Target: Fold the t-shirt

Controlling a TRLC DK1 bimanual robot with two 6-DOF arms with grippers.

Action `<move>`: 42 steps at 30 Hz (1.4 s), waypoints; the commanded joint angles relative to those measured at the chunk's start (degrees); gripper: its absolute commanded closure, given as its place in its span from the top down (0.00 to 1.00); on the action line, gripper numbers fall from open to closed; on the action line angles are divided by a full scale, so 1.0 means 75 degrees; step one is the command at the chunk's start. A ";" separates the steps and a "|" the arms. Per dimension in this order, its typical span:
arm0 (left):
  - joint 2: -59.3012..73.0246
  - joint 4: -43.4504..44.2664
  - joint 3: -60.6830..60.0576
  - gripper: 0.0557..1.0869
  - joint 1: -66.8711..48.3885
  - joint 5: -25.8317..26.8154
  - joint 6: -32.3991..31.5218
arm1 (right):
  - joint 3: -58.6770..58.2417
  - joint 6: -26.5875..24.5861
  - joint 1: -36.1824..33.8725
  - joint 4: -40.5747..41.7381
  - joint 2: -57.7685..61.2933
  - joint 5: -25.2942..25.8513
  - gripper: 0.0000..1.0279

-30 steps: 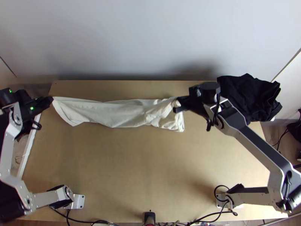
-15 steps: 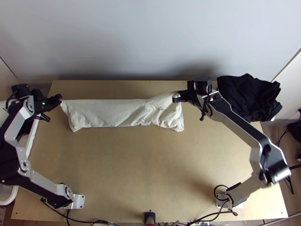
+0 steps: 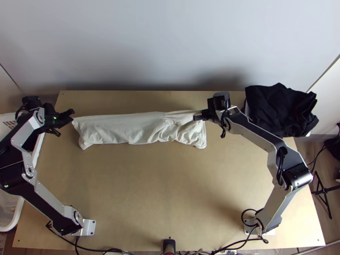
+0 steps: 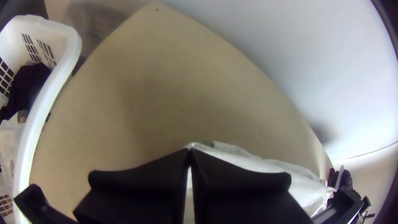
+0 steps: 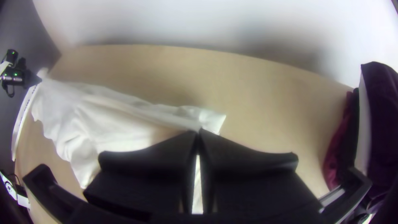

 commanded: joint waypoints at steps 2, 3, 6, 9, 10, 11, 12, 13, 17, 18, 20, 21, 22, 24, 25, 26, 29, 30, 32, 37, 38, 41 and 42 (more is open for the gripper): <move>-0.0024 -0.1116 0.0110 0.22 -0.0444 0.0052 0.0469 | -0.0555 -0.0032 0.0058 0.0066 -0.0019 0.0022 0.03; -0.0106 -0.1210 0.0075 0.22 -0.0502 0.0075 0.0504 | -0.0637 -0.0043 0.0070 0.0066 -0.0066 0.0010 0.03; -0.0387 -0.1327 -0.0066 0.55 -0.0573 0.0204 0.0563 | -0.0883 -0.0172 0.0105 0.0066 -0.0289 0.0010 0.03; -0.0739 -0.1268 -0.0358 0.84 -0.0561 0.0309 0.0703 | -0.1199 -0.0278 0.0222 0.0066 -0.0628 0.0022 0.12; -0.0856 -0.1221 -0.0441 0.87 -0.0526 0.0309 0.0703 | -0.1305 -0.0254 0.0234 0.0066 -0.0757 0.0022 0.35; -0.1020 -0.1198 -0.0546 0.87 -0.0491 0.0333 0.0715 | -0.1422 -0.0219 0.0234 0.0066 -0.0875 0.0010 0.58; -0.1173 -0.1069 -0.0651 0.87 -0.0432 0.0391 0.0692 | -0.1539 -0.0219 0.0245 0.0054 -0.1003 0.0010 0.74; -0.1290 -0.1010 -0.0745 0.87 -0.0374 0.0438 0.0668 | -0.1633 -0.0207 0.0269 0.0054 -0.1109 0.0022 0.85; -0.1688 -0.1081 -0.0956 0.87 -0.0069 0.0520 0.0774 | -0.1902 -0.0219 0.0351 -0.0262 -0.1953 0.0045 0.96; -0.1770 -0.1081 -0.1050 0.87 0.0025 0.0544 0.0856 | -0.1973 -0.0219 0.0351 -0.0262 -0.2246 0.0057 0.96; -0.1852 -0.1081 -0.1226 0.87 0.0189 0.0637 0.0961 | -0.2019 -0.0219 0.0304 -0.0368 -0.2773 0.0092 0.96; -0.1864 -0.1081 -0.1308 0.87 0.0271 0.0696 0.1008 | -0.2008 -0.0231 0.0269 -0.0461 -0.3007 0.0127 0.96; -0.1864 -0.1092 -0.1401 0.87 0.0306 0.0720 0.1090 | -0.1996 -0.0278 0.0245 -0.0590 -0.3218 0.0174 0.96; -0.1876 -0.1069 -0.1589 0.87 0.0330 0.0720 0.1196 | -0.1926 -0.0266 0.0245 -0.0907 -0.3628 0.0197 0.95; -0.1876 -0.1057 -0.1671 0.87 0.0330 0.0743 0.1219 | -0.1867 -0.0219 0.0245 -0.1071 -0.3804 0.0197 0.95; -0.1876 -0.1034 -0.1753 0.87 0.0318 0.0778 0.1254 | -0.1785 -0.0160 0.0257 -0.1270 -0.3945 0.0197 0.95; -0.1852 -0.0870 -0.1987 0.87 0.0271 0.0860 0.1289 | -0.1504 -0.0020 0.0351 -0.1797 -0.4308 0.0197 0.95; -0.1852 -0.0729 -0.2058 0.87 0.0259 0.0872 0.1278 | -0.1433 -0.0008 0.0363 -0.1926 -0.4414 0.0197 0.95; -0.1770 -0.0553 -0.2105 0.87 0.0224 0.0884 0.1160 | -0.1316 0.0004 0.0363 -0.2161 -0.4531 0.0209 0.95; -0.1489 -0.0530 -0.1987 0.87 -0.0034 0.1259 0.0821 | -0.1281 0.0062 0.0128 -0.2465 -0.4695 0.0268 0.95; -0.1466 -0.0506 -0.1987 0.87 -0.0092 0.1270 0.0797 | -0.1281 0.0086 0.0116 -0.2524 -0.4742 0.0268 0.95; -0.1384 -0.0389 -0.1987 0.87 -0.0268 0.1270 0.0727 | -0.1211 0.0179 0.0058 -0.2664 -0.4859 0.0268 0.95; -0.1348 -0.0342 -0.1987 0.87 -0.0315 0.1259 0.0692 | -0.1152 0.0203 0.0034 -0.2758 -0.4871 0.0268 0.95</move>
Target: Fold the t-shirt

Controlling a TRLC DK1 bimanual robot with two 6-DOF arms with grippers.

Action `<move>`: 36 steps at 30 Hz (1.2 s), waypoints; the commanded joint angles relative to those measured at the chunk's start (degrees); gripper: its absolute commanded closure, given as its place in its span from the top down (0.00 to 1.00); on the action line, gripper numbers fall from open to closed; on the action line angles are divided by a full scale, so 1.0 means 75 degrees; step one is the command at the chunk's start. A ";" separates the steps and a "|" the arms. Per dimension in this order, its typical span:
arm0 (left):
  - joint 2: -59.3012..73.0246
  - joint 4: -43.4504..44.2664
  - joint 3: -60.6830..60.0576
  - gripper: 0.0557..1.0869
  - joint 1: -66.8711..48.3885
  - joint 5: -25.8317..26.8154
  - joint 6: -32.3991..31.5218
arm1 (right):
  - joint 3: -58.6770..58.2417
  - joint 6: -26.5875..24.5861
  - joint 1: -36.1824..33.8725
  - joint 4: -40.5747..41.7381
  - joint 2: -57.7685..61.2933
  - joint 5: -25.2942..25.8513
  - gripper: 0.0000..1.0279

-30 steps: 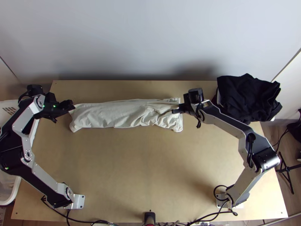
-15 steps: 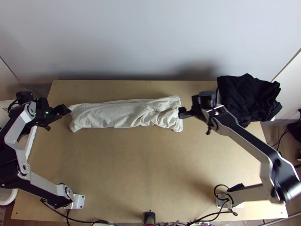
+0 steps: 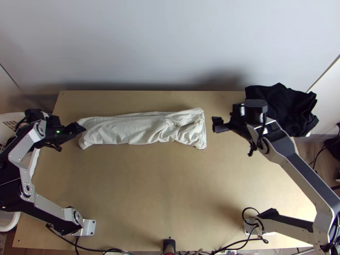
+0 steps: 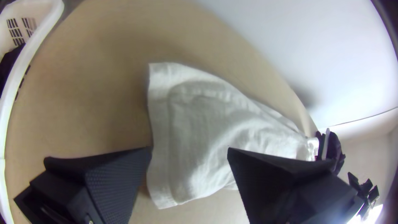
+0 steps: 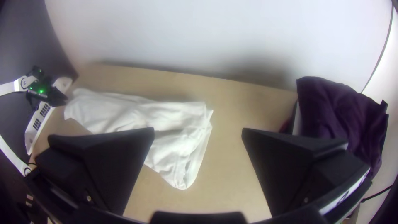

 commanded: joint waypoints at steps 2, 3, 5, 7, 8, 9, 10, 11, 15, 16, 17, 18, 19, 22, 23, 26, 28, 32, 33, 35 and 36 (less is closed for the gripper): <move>0.0281 0.0291 -0.0035 0.87 -0.0374 0.0113 -0.0265 | 0.0200 0.0147 -0.0202 -0.0573 -0.0398 0.0014 0.95; 0.0340 0.0291 0.0012 0.87 -0.0409 0.0113 -0.0276 | 0.0188 0.0147 -0.0237 -0.0620 -0.0445 0.0014 0.95; 0.0457 0.0291 0.0059 0.87 -0.0491 0.0102 -0.0323 | 0.0153 0.0147 -0.0307 -0.0690 -0.0515 0.0014 0.95; 0.0516 0.0361 0.0024 0.87 -0.0538 0.0102 -0.0312 | 0.0142 0.0136 -0.0319 -0.0761 -0.0609 0.0014 0.95; 0.0527 0.0419 0.0000 0.87 -0.0538 0.0090 -0.0300 | 0.0142 0.0136 -0.0319 -0.0796 -0.0655 0.0014 0.95; 0.0551 0.0513 -0.0035 0.87 -0.0538 0.0090 -0.0300 | 0.0142 0.0147 -0.0307 -0.0831 -0.0691 0.0014 0.95; 0.0586 0.0584 -0.0058 0.87 -0.0538 0.0090 -0.0300 | 0.0153 0.0159 -0.0307 -0.0843 -0.0714 0.0014 0.95; 0.0633 0.0642 -0.0058 0.87 -0.0503 0.0066 -0.0300 | 0.0165 0.0206 -0.0307 -0.0878 -0.0738 0.0002 0.95; 0.0832 0.0888 0.0036 0.87 -0.0374 0.0031 -0.0300 | 0.0177 0.0241 -0.0296 -0.0901 -0.0749 0.0002 0.95; 0.0891 0.0900 0.0059 0.87 -0.0374 0.0031 -0.0300 | 0.0177 0.0241 -0.0296 -0.0901 -0.0749 0.0002 0.95; 0.0914 0.0947 0.0059 0.87 -0.0374 0.0020 -0.0300 | 0.0177 0.0276 -0.0296 -0.0901 -0.0749 0.0002 0.95; 0.0984 0.0994 0.0047 0.87 -0.0374 0.0020 -0.0300 | 0.0188 0.0288 -0.0296 -0.0901 -0.0749 0.0002 0.95; 0.1043 0.1017 0.0059 0.87 -0.0397 0.0020 -0.0300 | 0.0200 0.0288 -0.0284 -0.0913 -0.0749 0.0002 0.95; 0.1277 0.1041 0.0129 0.87 -0.0503 0.0020 -0.0358 | 0.0224 0.0311 -0.0284 -0.0960 -0.0749 0.0002 0.95; 0.1324 0.1041 0.0164 0.87 -0.0549 0.0020 -0.0452 | 0.0224 0.0311 -0.0284 -0.0983 -0.0761 0.0002 0.95; 0.1301 0.1041 0.0235 0.85 -0.0749 0.0020 -0.0593 | 0.0165 0.0288 -0.0319 -0.1030 -0.0784 0.0002 0.95; 0.1348 0.0970 0.0399 0.78 -0.0796 0.0043 -0.0722 | 0.0106 0.0288 -0.0354 -0.1042 -0.0843 0.0002 0.95; 0.1207 0.0302 0.0750 0.77 -0.1089 0.0336 -0.0804 | 0.0083 0.0311 -0.0389 -0.1042 -0.0913 0.0002 0.95; 0.1137 0.0267 0.0750 0.73 -0.1182 0.0383 -0.0827 | 0.0083 0.0311 -0.0401 -0.1042 -0.0925 0.0002 0.95; 0.1031 0.0255 0.0727 0.58 -0.1335 0.0535 -0.0944 | 0.0095 0.0311 -0.0425 -0.1042 -0.0937 0.0002 0.95; 0.1031 0.0255 0.0739 0.49 -0.1358 0.0641 -0.1062 | 0.0095 0.0311 -0.0425 -0.1042 -0.0948 0.0002 0.95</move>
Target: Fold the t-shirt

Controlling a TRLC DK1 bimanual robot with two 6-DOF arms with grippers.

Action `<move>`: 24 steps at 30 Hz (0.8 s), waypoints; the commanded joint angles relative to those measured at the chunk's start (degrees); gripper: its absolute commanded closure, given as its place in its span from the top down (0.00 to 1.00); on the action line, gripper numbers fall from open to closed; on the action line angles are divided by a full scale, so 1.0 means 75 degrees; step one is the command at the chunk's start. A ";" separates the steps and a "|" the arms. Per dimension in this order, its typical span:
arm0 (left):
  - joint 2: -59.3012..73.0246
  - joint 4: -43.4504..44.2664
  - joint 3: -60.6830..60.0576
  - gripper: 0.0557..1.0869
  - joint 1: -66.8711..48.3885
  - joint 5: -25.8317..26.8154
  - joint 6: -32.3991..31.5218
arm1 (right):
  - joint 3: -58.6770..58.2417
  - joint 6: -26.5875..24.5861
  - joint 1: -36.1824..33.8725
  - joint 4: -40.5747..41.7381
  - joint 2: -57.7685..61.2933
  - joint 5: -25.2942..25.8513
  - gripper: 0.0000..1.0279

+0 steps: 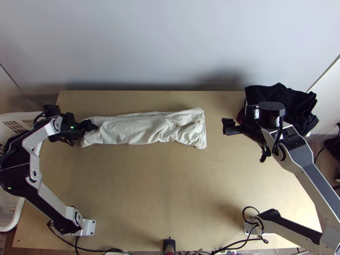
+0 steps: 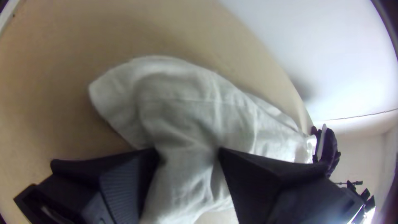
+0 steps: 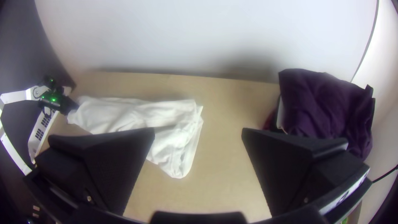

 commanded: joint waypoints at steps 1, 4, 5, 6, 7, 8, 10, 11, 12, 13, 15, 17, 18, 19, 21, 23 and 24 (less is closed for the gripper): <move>-0.0175 -0.0208 0.0220 0.38 -0.0399 0.0539 -0.0392 | -0.0022 -0.0009 -0.0052 -0.0016 -0.0083 0.0005 0.95; -0.0175 -0.0255 0.0279 0.04 -0.0423 0.0575 -0.0462 | -0.0092 -0.0009 -0.0063 -0.0016 -0.0106 0.0005 0.95; -0.0246 -0.0290 0.0279 0.04 -0.0376 0.0575 -0.0462 | -0.0127 0.0003 -0.0063 -0.0016 -0.0130 0.0005 0.95; -0.0351 -0.0313 0.0279 0.04 -0.0306 0.0575 -0.0450 | -0.0163 0.0003 -0.0063 -0.0016 -0.0153 0.0005 0.95; -0.0480 -0.0337 0.0279 0.04 -0.0224 0.0563 -0.0415 | -0.0221 0.0003 -0.0063 -0.0016 -0.0188 0.0005 0.95; -0.0586 -0.0337 0.0279 0.04 -0.0165 0.0551 -0.0380 | -0.0256 0.0014 -0.0063 -0.0016 -0.0200 0.0005 0.95; -0.0750 -0.0337 0.0337 0.04 -0.0106 0.0446 -0.0251 | -0.0385 0.0049 -0.0052 0.0042 -0.0247 0.0005 0.95; -0.0808 -0.0349 0.0396 0.04 -0.0095 0.0387 -0.0239 | -0.0432 0.0049 -0.0052 0.0054 -0.0247 0.0005 0.95; -0.0832 -0.0395 0.0478 0.04 -0.0095 0.0375 -0.0239 | -0.0467 0.0061 -0.0052 0.0066 -0.0259 0.0005 0.95; -0.0867 -0.0477 0.0583 0.04 -0.0106 0.0364 -0.0239 | -0.0514 0.0073 -0.0052 0.0078 -0.0282 0.0005 0.95; -0.0925 -0.0700 0.0794 0.04 -0.0247 0.0328 -0.0263 | -0.0573 0.0096 -0.0052 0.0089 -0.0341 0.0005 0.95; -0.1007 -0.0876 0.0947 0.04 -0.0552 0.0211 -0.0251 | -0.0608 0.0120 -0.0028 0.0089 -0.0399 -0.0006 0.95; -0.1054 -0.0923 0.0982 0.04 -0.0716 0.0153 -0.0251 | -0.0655 0.0120 -0.0016 0.0089 -0.0446 -0.0006 0.95; -0.1089 -0.0958 0.0993 0.04 -0.0915 0.0106 -0.0263 | -0.0713 0.0120 0.0007 0.0089 -0.0481 -0.0006 0.95; -0.1101 -0.1075 0.1052 0.04 -0.1337 -0.0187 -0.0274 | -0.0842 0.0120 0.0042 0.0089 -0.0552 -0.0006 0.95; -0.1089 -0.1110 0.1075 0.04 -0.1759 -0.0257 -0.0345 | -0.1006 0.0167 0.0066 0.0113 -0.0681 -0.0006 0.93; -0.1054 -0.1075 0.1111 0.04 -0.2017 -0.0386 -0.0474 | -0.1088 0.0202 0.0066 0.0113 -0.0763 0.0005 0.93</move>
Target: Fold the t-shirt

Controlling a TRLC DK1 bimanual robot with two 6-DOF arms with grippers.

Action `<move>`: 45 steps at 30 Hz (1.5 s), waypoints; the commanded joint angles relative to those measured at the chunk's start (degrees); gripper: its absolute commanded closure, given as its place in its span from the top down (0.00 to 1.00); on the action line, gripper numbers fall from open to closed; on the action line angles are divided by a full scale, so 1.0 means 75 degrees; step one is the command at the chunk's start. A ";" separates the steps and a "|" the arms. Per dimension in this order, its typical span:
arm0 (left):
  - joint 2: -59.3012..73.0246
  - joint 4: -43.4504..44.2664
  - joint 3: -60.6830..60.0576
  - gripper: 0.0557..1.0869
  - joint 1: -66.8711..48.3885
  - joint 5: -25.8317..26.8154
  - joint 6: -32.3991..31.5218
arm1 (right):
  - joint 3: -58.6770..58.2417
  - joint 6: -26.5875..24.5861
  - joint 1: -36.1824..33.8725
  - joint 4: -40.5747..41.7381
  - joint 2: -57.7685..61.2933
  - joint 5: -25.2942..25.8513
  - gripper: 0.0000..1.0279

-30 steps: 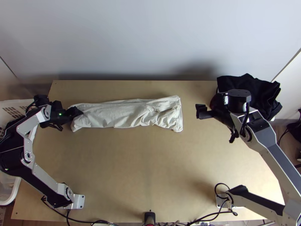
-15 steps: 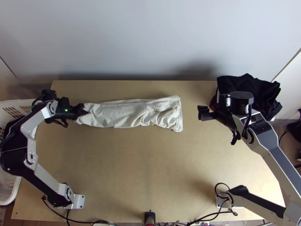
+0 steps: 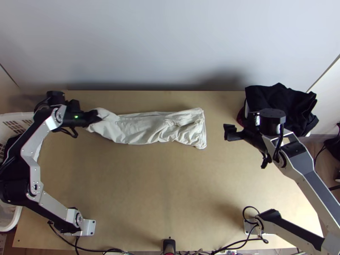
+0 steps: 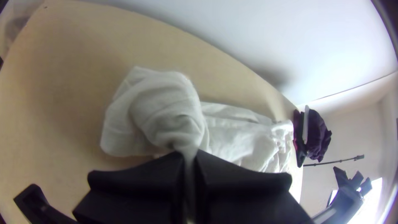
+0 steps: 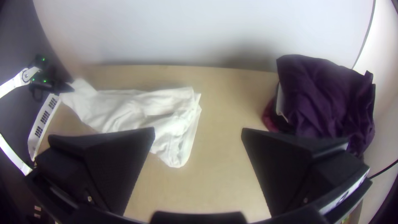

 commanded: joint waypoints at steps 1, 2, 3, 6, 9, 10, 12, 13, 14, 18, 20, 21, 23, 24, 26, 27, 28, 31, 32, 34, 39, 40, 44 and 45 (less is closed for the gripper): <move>0.0007 -0.0137 0.0248 0.04 -0.1088 -0.0389 -0.0261 | -0.0389 0.0085 0.0036 0.0034 -0.0335 -0.0006 0.93; 0.0030 -0.0137 0.0260 0.04 -0.1170 -0.0425 -0.0296 | -0.0413 0.0085 0.0036 0.0034 -0.0358 -0.0006 0.93; 0.0054 -0.0137 0.0295 0.04 -0.1334 -0.0448 -0.0332 | -0.0483 0.0085 0.0013 0.0034 -0.0440 0.0005 0.93; 0.0171 -0.0125 0.0576 0.04 -0.1885 -0.0600 -0.0531 | -0.0823 0.0097 -0.0057 0.0034 -0.0745 -0.0006 0.93; 0.0253 -0.0125 0.0705 0.04 -0.2119 -0.0659 -0.0601 | -0.0893 0.0097 -0.0092 0.0034 -0.0839 -0.0006 0.93; 0.0288 -0.0137 0.0787 0.04 -0.2236 -0.0694 -0.0636 | -0.0928 0.0097 -0.0116 0.0034 -0.0897 0.0005 0.93; 0.0323 -0.0137 0.0846 0.04 -0.2354 -0.0718 -0.0660 | -0.0975 0.0097 -0.0139 0.0034 -0.0932 -0.0006 0.93; 0.0358 -0.0148 0.0905 0.04 -0.2471 -0.0764 -0.0671 | -0.1022 0.0085 -0.0151 0.0034 -0.0979 -0.0006 0.93; 0.0417 -0.0148 0.0998 0.04 -0.2647 -0.0811 -0.0718 | -0.1092 0.0085 -0.0175 0.0034 -0.1038 0.0005 0.93; 0.0569 -0.0148 0.1186 0.04 -0.2986 -0.0882 -0.0824 | -0.1221 0.0097 -0.0245 0.0034 -0.1178 -0.0006 0.93; 0.0687 -0.0148 0.1338 0.04 -0.3197 -0.0964 -0.0847 | -0.1315 0.0097 -0.0303 0.0034 -0.1284 -0.0006 0.93; 0.0745 -0.0148 0.1397 0.04 -0.3268 -0.0975 -0.0859 | -0.1350 0.0097 -0.0327 0.0034 -0.1319 -0.0006 0.93; 0.0874 -0.0160 0.1537 0.04 -0.3443 -0.1034 -0.0906 | -0.1409 0.0097 -0.0362 -0.0001 -0.1413 0.0005 0.93; 0.0944 -0.0160 0.1619 0.04 -0.3525 -0.1046 -0.0918 | -0.1432 0.0097 -0.0385 -0.0013 -0.1448 -0.0006 0.93; 0.1085 -0.0160 0.1783 0.04 -0.3678 -0.1069 -0.0976 | -0.1491 0.0097 -0.0421 -0.0036 -0.1518 -0.0006 0.93; 0.1167 -0.0172 0.1865 0.04 -0.3748 -0.1081 -0.1011 | -0.1526 0.0097 -0.0456 -0.0036 -0.1542 -0.0006 0.93; 0.1214 -0.0172 0.1948 0.04 -0.3818 -0.1116 -0.1011 | -0.1549 0.0097 -0.0479 -0.0048 -0.1565 -0.0006 0.93; 0.1413 -0.0172 0.2158 0.04 -0.4006 -0.1163 -0.1046 | -0.1596 0.0120 -0.0550 -0.0071 -0.1647 -0.0006 0.93; 0.1519 -0.0172 0.2287 0.04 -0.4111 -0.1175 -0.1070 | -0.1631 0.0120 -0.0585 -0.0095 -0.1694 -0.0006 0.93; 0.1671 -0.0184 0.2510 0.04 -0.4264 -0.1198 -0.1105 | -0.1702 0.0120 -0.0608 -0.0095 -0.1753 -0.0006 0.93; 0.1999 -0.0254 0.3002 0.04 -0.4557 -0.1210 -0.1164 | -0.1772 0.0120 -0.0690 -0.0095 -0.1811 -0.0006 0.93; 0.2081 -0.0289 0.3131 0.04 -0.4627 -0.1221 -0.1164 | -0.1795 0.0120 -0.0725 -0.0095 -0.1835 -0.0006 0.93; 0.2397 -0.0371 0.3670 0.04 -0.4885 -0.1221 -0.1269 | -0.1878 0.0120 -0.0807 -0.0095 -0.1917 -0.0006 0.93; 0.2468 -0.0395 0.3799 0.04 -0.4955 -0.1221 -0.1281 | -0.1913 0.0120 -0.0831 -0.0107 -0.1952 -0.0006 0.93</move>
